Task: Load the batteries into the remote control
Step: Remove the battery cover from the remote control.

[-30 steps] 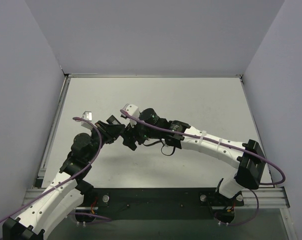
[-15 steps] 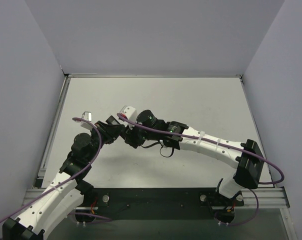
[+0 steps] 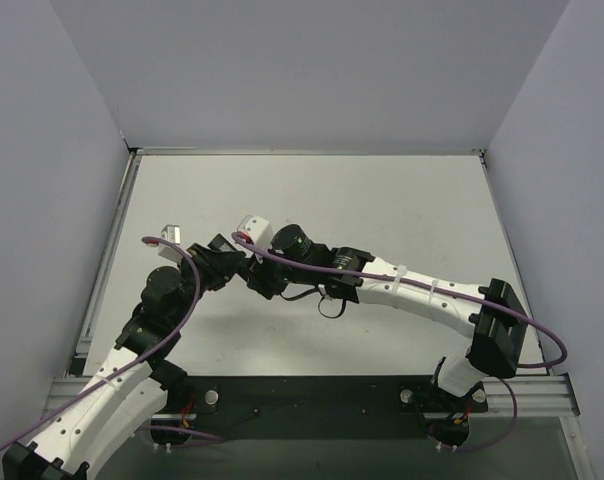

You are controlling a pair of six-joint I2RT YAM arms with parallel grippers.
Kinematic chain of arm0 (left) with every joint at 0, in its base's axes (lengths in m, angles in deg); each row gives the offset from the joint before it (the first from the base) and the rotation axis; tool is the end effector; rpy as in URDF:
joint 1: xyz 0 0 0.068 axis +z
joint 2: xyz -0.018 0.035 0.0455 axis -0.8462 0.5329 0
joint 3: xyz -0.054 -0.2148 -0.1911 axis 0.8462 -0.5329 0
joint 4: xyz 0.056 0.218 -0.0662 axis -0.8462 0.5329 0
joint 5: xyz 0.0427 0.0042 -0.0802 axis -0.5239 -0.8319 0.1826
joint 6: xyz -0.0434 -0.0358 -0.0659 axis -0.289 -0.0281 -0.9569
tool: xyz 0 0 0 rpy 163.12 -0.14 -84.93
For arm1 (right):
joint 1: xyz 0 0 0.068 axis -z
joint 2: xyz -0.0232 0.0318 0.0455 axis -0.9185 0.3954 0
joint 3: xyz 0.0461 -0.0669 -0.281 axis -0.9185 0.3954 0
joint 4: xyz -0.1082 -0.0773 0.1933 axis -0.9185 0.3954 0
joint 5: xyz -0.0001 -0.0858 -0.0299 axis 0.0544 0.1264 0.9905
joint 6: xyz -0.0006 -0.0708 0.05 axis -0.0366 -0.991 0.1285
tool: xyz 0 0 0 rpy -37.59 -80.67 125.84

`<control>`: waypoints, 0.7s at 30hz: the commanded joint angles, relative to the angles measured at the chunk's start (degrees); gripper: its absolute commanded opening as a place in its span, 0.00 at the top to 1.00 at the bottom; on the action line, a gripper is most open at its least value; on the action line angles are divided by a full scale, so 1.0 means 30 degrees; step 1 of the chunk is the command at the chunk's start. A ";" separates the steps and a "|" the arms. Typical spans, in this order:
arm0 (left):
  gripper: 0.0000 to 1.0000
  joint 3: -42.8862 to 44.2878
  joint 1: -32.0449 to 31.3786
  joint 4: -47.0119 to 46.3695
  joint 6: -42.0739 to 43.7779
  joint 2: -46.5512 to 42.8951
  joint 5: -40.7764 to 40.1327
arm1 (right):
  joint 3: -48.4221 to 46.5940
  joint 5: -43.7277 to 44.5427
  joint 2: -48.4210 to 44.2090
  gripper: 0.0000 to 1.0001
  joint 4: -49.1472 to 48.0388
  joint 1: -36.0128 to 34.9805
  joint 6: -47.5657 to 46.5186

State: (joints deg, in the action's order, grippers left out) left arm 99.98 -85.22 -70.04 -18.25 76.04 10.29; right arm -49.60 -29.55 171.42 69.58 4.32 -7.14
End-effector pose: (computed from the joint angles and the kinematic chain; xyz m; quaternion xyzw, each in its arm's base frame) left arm 0.1404 -0.0683 0.2810 -0.2055 0.7174 -0.4314 0.5069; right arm 0.1689 0.3477 0.3430 -0.4498 0.6791 0.3566 0.4575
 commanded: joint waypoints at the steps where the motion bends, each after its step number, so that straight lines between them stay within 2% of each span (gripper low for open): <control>1: 1.00 0.1345 0.1053 -0.1813 0.0044 -0.0311 -0.2697 | 0.1382 -0.0369 -0.0847 0.79 0.2754 -0.0355 -0.0360; 8: 1.00 -0.0586 0.1493 -0.4713 -0.0952 0.0129 -0.2317 | 0.2759 -0.0488 -0.1199 0.80 0.2842 -0.0385 -0.0360; 13: 1.00 -0.2226 0.1493 -0.6559 -0.0603 0.0012 -0.2228 | 0.3228 -0.0166 -0.1434 0.80 0.2813 -0.0385 -0.0331; 21: 1.00 -0.2874 0.1523 -0.6534 -0.0279 -0.0602 -0.2228 | 0.3726 0.0216 -0.1551 0.83 0.2872 -0.0385 -0.0360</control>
State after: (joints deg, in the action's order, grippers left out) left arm 90.47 -83.84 -81.60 -21.74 75.97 14.68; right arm -41.51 -28.76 169.19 63.99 3.97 -7.18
